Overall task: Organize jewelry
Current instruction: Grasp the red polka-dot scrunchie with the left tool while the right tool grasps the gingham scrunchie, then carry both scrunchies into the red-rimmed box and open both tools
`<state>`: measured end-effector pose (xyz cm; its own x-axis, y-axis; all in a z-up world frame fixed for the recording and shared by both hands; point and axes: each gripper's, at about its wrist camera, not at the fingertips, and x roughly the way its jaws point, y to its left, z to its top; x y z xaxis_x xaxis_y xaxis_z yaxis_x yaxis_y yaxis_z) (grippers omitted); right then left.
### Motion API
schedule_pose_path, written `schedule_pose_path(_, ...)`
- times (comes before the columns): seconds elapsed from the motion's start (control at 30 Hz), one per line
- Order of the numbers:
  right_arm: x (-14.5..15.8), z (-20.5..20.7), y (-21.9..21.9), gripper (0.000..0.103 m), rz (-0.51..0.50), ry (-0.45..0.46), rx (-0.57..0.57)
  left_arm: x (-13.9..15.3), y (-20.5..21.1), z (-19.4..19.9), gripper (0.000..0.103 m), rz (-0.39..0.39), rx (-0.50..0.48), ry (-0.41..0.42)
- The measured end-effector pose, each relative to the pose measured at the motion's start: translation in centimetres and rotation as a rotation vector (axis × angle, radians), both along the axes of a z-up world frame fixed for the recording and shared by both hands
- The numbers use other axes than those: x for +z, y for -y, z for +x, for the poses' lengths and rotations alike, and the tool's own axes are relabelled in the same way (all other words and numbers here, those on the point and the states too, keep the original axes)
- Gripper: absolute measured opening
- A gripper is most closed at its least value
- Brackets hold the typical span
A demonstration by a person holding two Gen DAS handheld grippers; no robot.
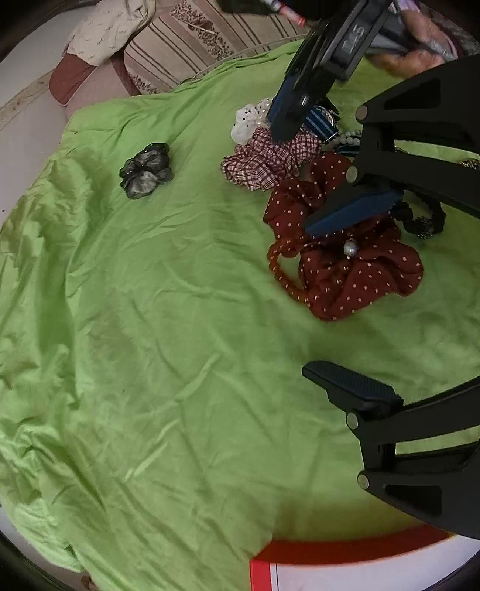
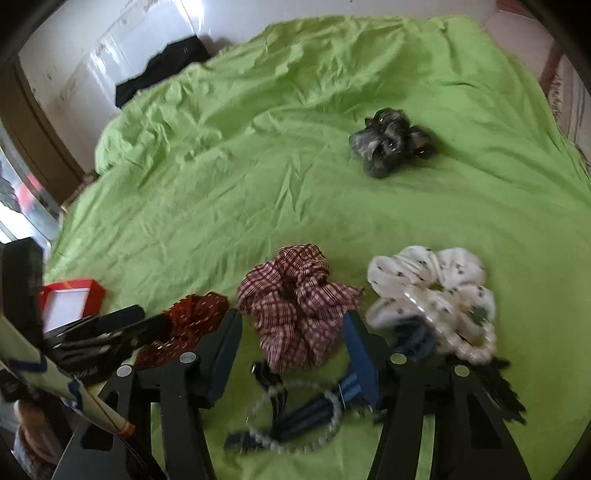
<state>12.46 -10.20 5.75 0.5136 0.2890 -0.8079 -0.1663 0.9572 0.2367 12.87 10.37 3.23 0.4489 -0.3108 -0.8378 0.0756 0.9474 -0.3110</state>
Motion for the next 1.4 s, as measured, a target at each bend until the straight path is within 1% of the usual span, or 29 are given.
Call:
schedule_pose_path(0.07, -0.7, 0.7, -0.2, 0.061, -0.005, -0.015, -0.002, -0.3, 0.3, 0.1, 0.052, -0.007, -0.012, -0.006)
schedule_pose_path(0.1, -1.2, 1.0, -0.3, 0.061, -0.016, -0.021, -0.009, -0.4, 0.5, 0.1, 0.034, 0.001, -0.020, -0.008)
schedule_pose_path(0.13, -1.5, 1.2, -0.4, 0.059, -0.023, -0.025, -0.010, -0.5, 0.6, 0.1, 0.012, 0.010, -0.027, -0.013)
schedule_pose_path(0.17, -1.6, 1.4, -0.3, 0.052, -0.027, -0.028, -0.010, -0.7, 0.7, 0.2, 0.008, 0.008, -0.033, -0.023)
schedule_pose_path(0.2, -2.0, 1.6, -0.5, 0.026, -0.034, -0.040, -0.006, -0.7, 0.7, 0.0, 0.008, 0.003, -0.030, -0.020)
schedule_pose_path(0.23, -2.2, 1.8, -0.5, 0.014, -0.026, -0.055, 0.001, -0.4, 0.6, -0.2, 0.008, 0.003, -0.024, -0.006)
schedule_pose_path(0.27, -2.0, 1.7, -0.4, 0.014, -0.019, -0.055, 0.000, 0.0, 0.5, -0.5, 0.008, 0.007, -0.019, 0.007)
schedule_pose_path(0.3, -1.6, 1.6, -0.3, 0.011, -0.014, -0.040, -0.003, 0.7, 0.4, -1.0, 0.008, 0.013, -0.009, 0.029)
schedule_pose_path(0.37, -0.6, 0.9, -0.1, 0.010, 0.001, -0.015, -0.007, 2.0, 0.0, -1.8, 0.008, 0.015, 0.005, 0.058)
schedule_pose_path(0.53, 3.5, -1.6, 0.0, 0.010, 0.039, 0.062, -0.017, 6.7, -2.1, -5.2, 0.008, 0.019, 0.055, 0.154)
schedule_pose_path(0.63, 5.6, -3.3, -0.7, 0.010, 0.030, 0.093, -0.002, 9.4, -3.7, -7.6, 0.008, 0.020, 0.089, 0.200)
schedule_pose_path(0.7, 6.8, -4.8, -1.6, 0.010, 0.013, 0.106, 0.018, 10.7, -5.0, -9.3, 0.008, 0.042, 0.114, 0.234)
schedule_pose_path(0.8, 7.8, -6.4, -3.5, 0.010, -0.003, 0.110, 0.052, 11.7, -7.4, -11.5, 0.008, 0.106, 0.168, 0.280)
schedule_pose_path(0.93, 8.4, -8.0, -7.3, 0.010, -0.008, 0.093, 0.113, 11.5, -12.0, -13.2, 0.008, 0.141, 0.257, 0.296)
schedule_pose_path(1.07, 8.0, -9.1, -12.6, 0.010, 0.003, 0.067, 0.194, 10.1, -17.5, -13.5, 0.008, 0.234, 0.375, 0.287)
schedule_pose_path(1.1, 7.8, -9.2, -14.6, 0.010, 0.009, 0.057, 0.224, 9.8, -18.7, -13.5, 0.008, 0.240, 0.395, 0.285)
schedule_pose_path(1.17, 7.3, -9.6, -17.4, 0.010, 0.011, 0.048, 0.266, 9.1, -21.5, -13.8, 0.008, 0.216, 0.445, 0.271)
schedule_pose_path(1.2, 7.1, -9.6, -19.4, 0.010, 0.015, 0.045, 0.297, 8.8, -23.1, -13.9, 0.008, 0.188, 0.470, 0.263)
schedule_pose_path(1.27, 6.9, -9.6, -21.9, 0.010, 0.021, 0.042, 0.333, 8.4, -25.7, -13.8, 0.008, 0.147, 0.509, 0.254)
schedule_pose_path(1.4, 5.8, -8.4, -27.7, 0.010, 0.012, 0.028, 0.394, 7.6, -29.1, -13.0, 0.008, 0.123, 0.557, 0.228)
